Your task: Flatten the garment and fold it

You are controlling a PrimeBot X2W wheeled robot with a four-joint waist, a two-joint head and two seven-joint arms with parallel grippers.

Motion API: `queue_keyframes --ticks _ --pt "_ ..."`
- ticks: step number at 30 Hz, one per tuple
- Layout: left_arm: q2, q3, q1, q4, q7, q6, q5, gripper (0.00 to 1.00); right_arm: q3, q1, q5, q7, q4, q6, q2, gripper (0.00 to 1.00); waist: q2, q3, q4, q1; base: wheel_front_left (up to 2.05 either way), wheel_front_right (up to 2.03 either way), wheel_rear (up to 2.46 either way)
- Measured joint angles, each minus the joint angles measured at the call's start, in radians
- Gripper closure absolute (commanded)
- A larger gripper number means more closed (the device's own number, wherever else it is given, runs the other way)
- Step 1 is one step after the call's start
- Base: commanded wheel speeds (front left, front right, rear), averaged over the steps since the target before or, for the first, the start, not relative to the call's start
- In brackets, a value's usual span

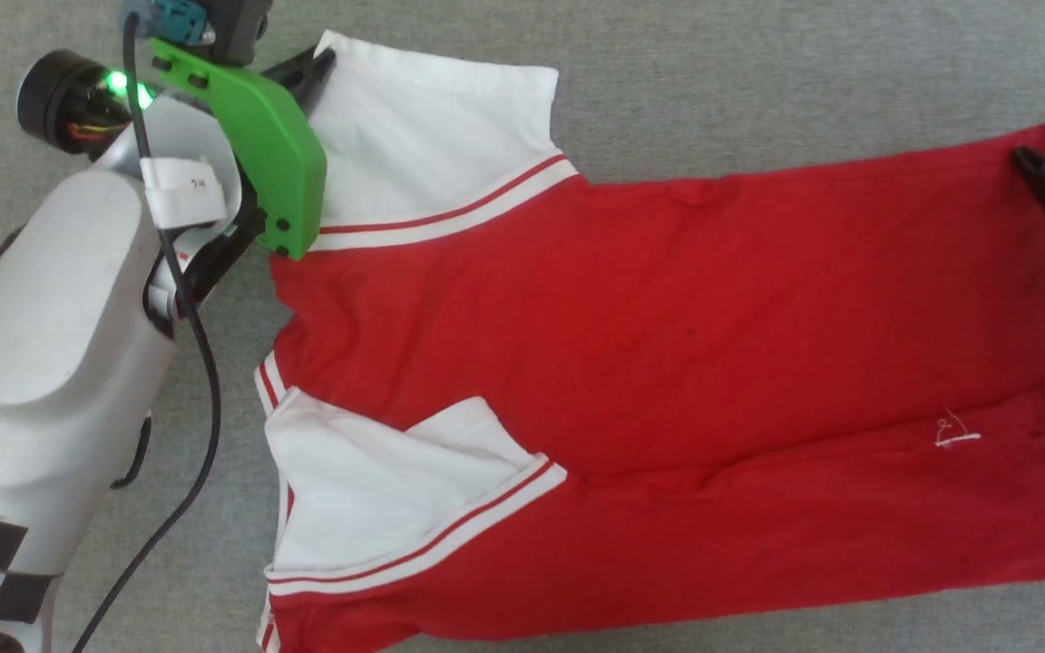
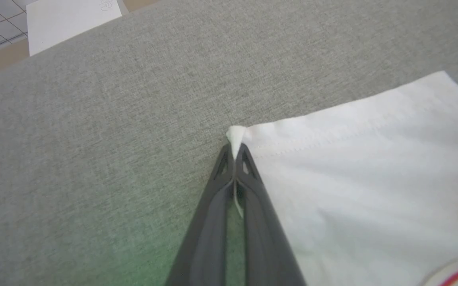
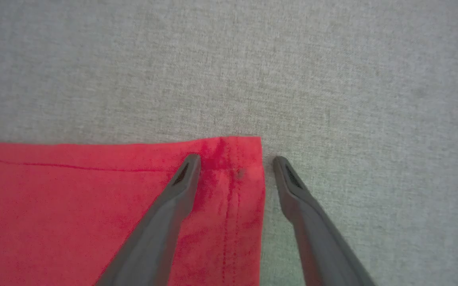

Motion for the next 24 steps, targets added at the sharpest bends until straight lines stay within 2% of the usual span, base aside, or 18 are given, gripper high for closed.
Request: queue_keyframes --ticks 1,7,14,19,24 --pt "-0.002 -0.001 -0.003 0.000 0.000 0.000 0.000 1.00 -0.001 -0.002 -0.008 0.004 0.002 0.000 0.000 1.00 0.0000 0.003 0.003 0.0000 0.00 0.00 0.00" --pt "-0.005 -0.002 -0.012 0.002 -0.034 0.000 0.004 1.00 -0.002 -0.019 -0.016 -0.007 0.003 0.000 0.001 1.00 0.0000 0.008 0.010 0.0000 0.00 0.00 0.00" --pt "-0.005 0.035 0.017 -0.007 -0.155 0.009 -0.005 1.00 -0.019 -0.008 -0.012 -0.096 0.010 0.000 0.002 1.00 0.0000 -0.033 0.010 0.0000 0.00 0.00 0.00" --pt "0.009 0.078 0.147 -0.107 -0.267 0.018 -0.050 1.00 -0.055 0.086 -0.010 -0.179 -0.006 0.000 0.007 1.00 0.0000 -0.102 0.012 0.0000 0.00 0.00 0.00" --pt "0.042 0.107 0.314 -0.238 -0.339 0.054 -0.072 1.00 -0.092 0.198 0.006 -0.242 -0.050 0.000 0.046 1.00 0.0000 -0.175 0.019 -0.0001 0.00 0.00 0.00"
